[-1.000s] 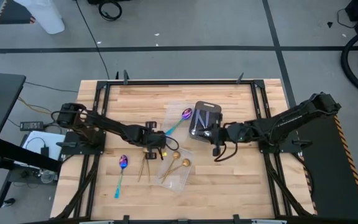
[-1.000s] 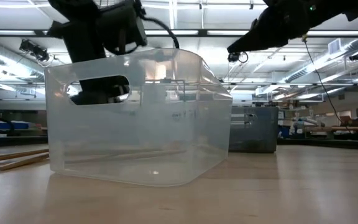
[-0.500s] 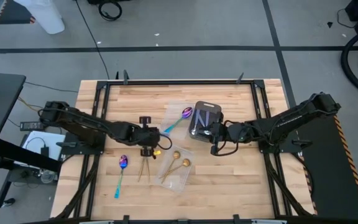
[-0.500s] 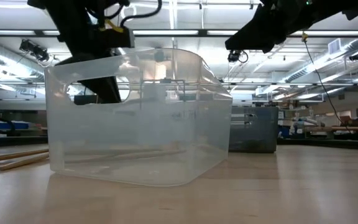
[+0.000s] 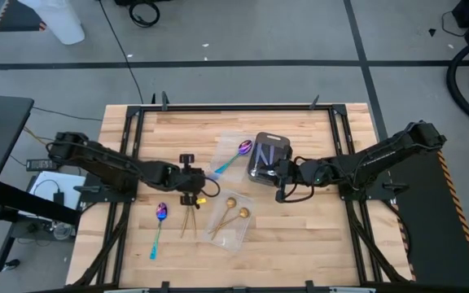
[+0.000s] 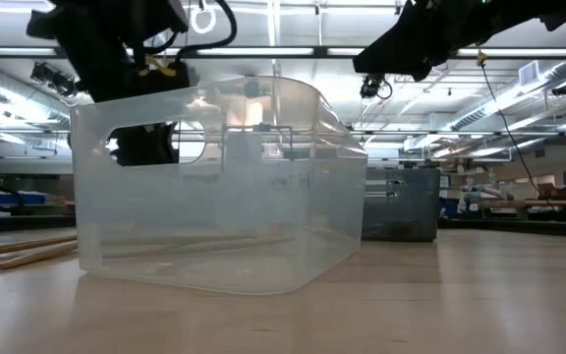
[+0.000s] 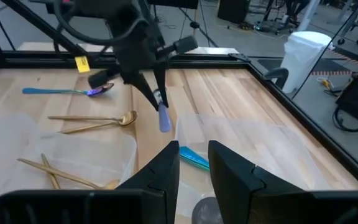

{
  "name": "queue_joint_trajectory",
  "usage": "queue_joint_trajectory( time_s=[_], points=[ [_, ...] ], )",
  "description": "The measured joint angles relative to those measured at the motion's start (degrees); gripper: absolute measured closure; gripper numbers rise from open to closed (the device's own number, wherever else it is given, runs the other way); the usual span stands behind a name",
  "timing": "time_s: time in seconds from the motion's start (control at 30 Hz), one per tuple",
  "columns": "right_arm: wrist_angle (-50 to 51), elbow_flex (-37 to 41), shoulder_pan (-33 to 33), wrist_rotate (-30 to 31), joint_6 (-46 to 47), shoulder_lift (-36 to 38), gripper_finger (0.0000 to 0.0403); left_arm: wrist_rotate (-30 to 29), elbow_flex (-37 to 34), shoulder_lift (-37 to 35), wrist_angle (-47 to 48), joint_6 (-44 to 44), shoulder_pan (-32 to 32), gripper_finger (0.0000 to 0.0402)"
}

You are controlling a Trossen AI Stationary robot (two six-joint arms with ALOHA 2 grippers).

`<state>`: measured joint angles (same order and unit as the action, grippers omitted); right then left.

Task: Sort silverware by color (type)
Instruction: Put the purple spoon into the black bin

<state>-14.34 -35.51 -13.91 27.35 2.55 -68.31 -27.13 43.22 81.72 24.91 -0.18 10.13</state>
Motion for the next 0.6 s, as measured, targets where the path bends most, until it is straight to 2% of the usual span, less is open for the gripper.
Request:
queue_joint_trajectory(
  time_s=[0.37, 0.6],
  points=[
    [-3.96, 0.0, 0.0, -0.39, 0.23, 0.0, 0.0307, -1.87, -7.5, -4.85, -15.54, -0.15, -0.33, 0.0347],
    [-7.7, 0.0, 0.11, -0.18, -2.65, 0.0, 0.0301, -2.71, -9.07, -8.54, -23.04, 0.9, -0.38, 0.0347]
  ],
)
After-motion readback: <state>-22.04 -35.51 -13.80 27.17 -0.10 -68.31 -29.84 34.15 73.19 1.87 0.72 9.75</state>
